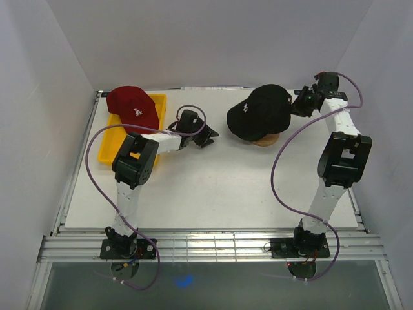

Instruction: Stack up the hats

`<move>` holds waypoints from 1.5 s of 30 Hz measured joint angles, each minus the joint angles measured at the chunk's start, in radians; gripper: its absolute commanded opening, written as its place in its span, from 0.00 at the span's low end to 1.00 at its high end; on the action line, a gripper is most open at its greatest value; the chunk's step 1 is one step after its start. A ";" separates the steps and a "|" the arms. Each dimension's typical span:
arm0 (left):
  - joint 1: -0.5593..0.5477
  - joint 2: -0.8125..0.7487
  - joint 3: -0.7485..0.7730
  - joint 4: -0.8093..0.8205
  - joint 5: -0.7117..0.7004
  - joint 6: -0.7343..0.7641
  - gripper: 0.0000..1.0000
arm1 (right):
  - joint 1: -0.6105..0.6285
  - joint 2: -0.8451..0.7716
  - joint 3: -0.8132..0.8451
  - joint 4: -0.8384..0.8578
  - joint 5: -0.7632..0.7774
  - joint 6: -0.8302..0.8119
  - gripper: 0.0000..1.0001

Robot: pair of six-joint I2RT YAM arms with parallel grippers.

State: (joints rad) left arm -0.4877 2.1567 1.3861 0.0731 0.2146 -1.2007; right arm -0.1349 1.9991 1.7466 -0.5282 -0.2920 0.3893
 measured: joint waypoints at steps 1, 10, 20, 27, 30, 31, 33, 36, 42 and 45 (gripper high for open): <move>0.002 0.000 0.000 -0.007 -0.005 0.007 0.53 | -0.001 -0.001 0.000 -0.002 0.000 0.001 0.27; -0.001 -0.012 0.000 -0.058 -0.026 0.075 0.53 | -0.010 -0.029 0.010 -0.050 0.003 0.015 0.45; 0.000 -0.080 0.000 -0.121 -0.057 0.134 0.53 | -0.024 -0.102 0.041 -0.078 0.001 0.038 0.53; 0.000 -0.112 0.001 -0.153 -0.069 0.170 0.54 | -0.039 -0.126 0.045 -0.080 -0.006 0.049 0.55; 0.000 -0.136 0.013 -0.174 -0.069 0.202 0.54 | -0.044 -0.133 0.045 -0.081 -0.010 0.050 0.56; 0.000 -0.142 0.026 -0.184 -0.068 0.218 0.54 | -0.045 -0.137 0.045 -0.084 -0.011 0.051 0.57; -0.001 -0.152 0.062 -0.202 -0.065 0.253 0.56 | -0.048 -0.148 0.045 -0.086 -0.016 0.053 0.60; -0.001 -0.185 0.108 -0.241 -0.079 0.314 0.60 | -0.056 -0.174 0.045 -0.087 -0.029 0.056 0.63; 0.004 -0.360 0.136 -0.381 -0.267 0.421 0.64 | -0.082 -0.245 0.053 -0.093 -0.078 0.060 0.65; 0.046 -0.446 0.202 -0.463 -0.398 0.452 0.66 | -0.089 -0.313 0.035 -0.072 -0.114 0.074 0.66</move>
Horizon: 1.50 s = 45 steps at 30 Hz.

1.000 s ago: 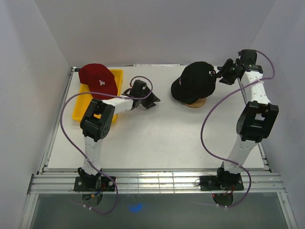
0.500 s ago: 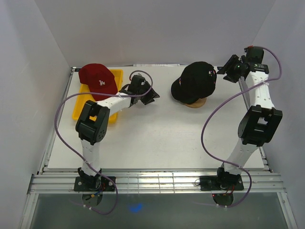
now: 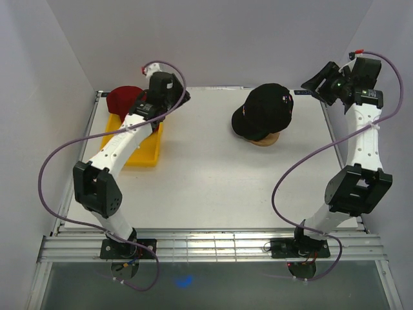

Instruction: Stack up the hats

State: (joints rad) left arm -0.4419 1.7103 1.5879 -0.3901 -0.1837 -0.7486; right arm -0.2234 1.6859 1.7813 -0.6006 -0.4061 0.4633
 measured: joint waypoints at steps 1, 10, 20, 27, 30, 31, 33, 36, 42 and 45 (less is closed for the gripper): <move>0.024 -0.022 0.023 -0.023 -0.043 0.001 0.70 | 0.000 -0.029 -0.016 0.014 -0.014 0.002 0.66; 0.339 -0.170 -0.202 -0.050 -0.126 -0.119 0.95 | 0.088 -0.202 -0.176 0.092 -0.076 0.009 0.67; 0.396 -0.019 -0.158 -0.047 -0.119 -0.092 0.94 | 0.192 -0.206 -0.242 0.104 -0.076 0.000 0.67; 0.419 0.172 0.105 -0.014 -0.179 0.050 0.93 | 0.192 -0.206 -0.242 0.103 -0.076 0.000 0.66; 0.419 0.290 0.278 -0.025 -0.225 0.110 0.92 | 0.192 -0.206 -0.241 0.104 -0.076 -0.001 0.66; 0.419 0.326 0.326 -0.026 -0.236 0.131 0.92 | 0.192 -0.206 -0.241 0.103 -0.076 -0.001 0.66; 0.419 0.382 0.394 -0.030 -0.254 0.169 0.92 | 0.192 -0.206 -0.241 0.103 -0.076 -0.001 0.66; 0.419 0.446 0.452 -0.038 -0.278 0.219 0.91 | 0.192 -0.206 -0.238 0.103 -0.076 0.000 0.66; 0.419 0.515 0.491 -0.076 -0.287 0.271 0.86 | 0.192 -0.206 -0.226 0.103 -0.080 0.000 0.66; 0.418 0.520 0.466 -0.082 -0.285 0.271 0.86 | 0.192 -0.206 -0.220 0.103 -0.078 0.000 0.66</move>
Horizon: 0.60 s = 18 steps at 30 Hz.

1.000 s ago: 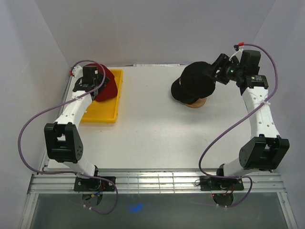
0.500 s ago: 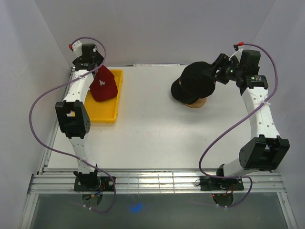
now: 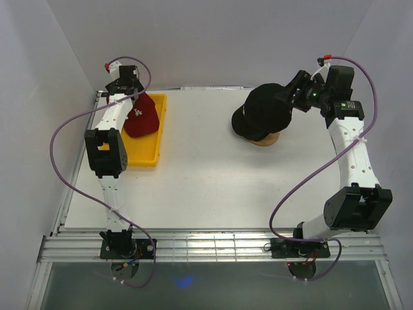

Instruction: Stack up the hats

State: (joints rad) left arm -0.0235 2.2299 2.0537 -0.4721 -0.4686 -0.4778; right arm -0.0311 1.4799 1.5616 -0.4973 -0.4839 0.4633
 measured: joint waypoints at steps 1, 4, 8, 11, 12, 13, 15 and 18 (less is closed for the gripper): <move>0.000 -0.006 -0.027 0.009 0.002 0.000 0.87 | 0.000 0.000 0.000 0.000 0.002 0.000 0.66; 0.000 -0.049 -0.158 0.050 0.010 0.000 0.86 | 0.000 0.000 0.000 -0.001 0.003 0.000 0.66; 0.000 -0.065 -0.211 0.064 0.021 0.008 0.74 | 0.000 0.000 -0.001 0.000 0.003 0.000 0.65; 0.000 -0.067 -0.211 0.080 0.030 0.015 0.54 | 0.000 0.000 -0.002 0.000 0.003 0.000 0.64; 0.000 -0.068 -0.211 0.084 0.032 0.017 0.46 | 0.000 0.000 -0.002 0.000 0.003 0.000 0.64; 0.000 -0.068 -0.211 0.085 0.035 0.019 0.38 | 0.000 0.000 -0.002 0.000 0.003 0.000 0.63; 0.000 -0.072 -0.211 0.088 0.040 0.019 0.19 | 0.000 0.000 -0.002 0.000 0.004 0.000 0.61; 0.000 -0.082 -0.211 0.083 0.047 0.026 0.00 | 0.000 0.000 -0.002 0.000 0.006 0.000 0.60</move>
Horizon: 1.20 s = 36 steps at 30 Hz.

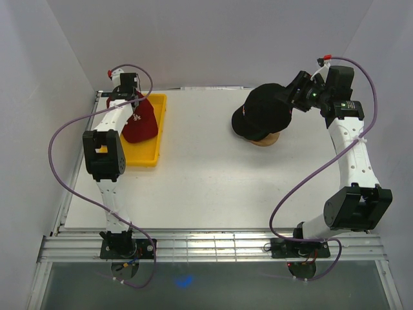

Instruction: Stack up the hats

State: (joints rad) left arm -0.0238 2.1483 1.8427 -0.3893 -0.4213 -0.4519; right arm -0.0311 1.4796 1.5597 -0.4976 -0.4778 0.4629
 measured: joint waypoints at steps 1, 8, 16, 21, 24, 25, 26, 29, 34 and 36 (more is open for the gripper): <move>-0.001 -0.003 0.002 -0.002 0.003 0.005 0.00 | 0.000 0.000 0.000 0.000 0.000 0.000 0.59; -0.002 -0.067 0.044 -0.024 0.078 0.053 0.00 | 0.000 0.000 0.002 -0.002 0.003 -0.001 0.59; -0.002 -0.244 0.090 -0.003 0.363 0.111 0.00 | 0.000 0.008 0.066 -0.028 0.008 -0.013 0.59; -0.003 -0.373 0.082 0.077 0.616 0.116 0.00 | -0.005 0.016 0.089 -0.033 0.012 -0.020 0.59; -0.003 -0.418 0.064 0.164 0.796 0.083 0.00 | -0.026 0.022 0.102 -0.035 0.011 -0.021 0.59; -0.003 -0.424 0.056 0.201 0.862 0.063 0.00 | -0.035 0.025 0.107 -0.035 0.010 -0.021 0.59; -0.003 -0.426 0.047 0.245 0.933 0.037 0.00 | -0.044 0.027 0.111 -0.035 0.008 -0.020 0.59; -0.013 -0.419 -0.010 0.399 1.110 -0.064 0.00 | -0.068 0.034 0.118 -0.037 0.003 -0.018 0.59; -0.093 -0.331 -0.019 0.577 1.312 -0.203 0.00 | -0.097 0.043 0.126 -0.040 -0.019 -0.006 0.59; -0.153 -0.274 0.019 0.612 1.365 -0.228 0.00 | -0.101 0.056 0.143 -0.045 -0.035 0.003 0.59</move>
State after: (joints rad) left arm -0.1768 1.8740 1.8618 0.2226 0.9440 -0.6796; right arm -0.1326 1.5352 1.7027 -0.5430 -0.5129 0.4656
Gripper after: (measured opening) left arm 0.021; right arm 0.589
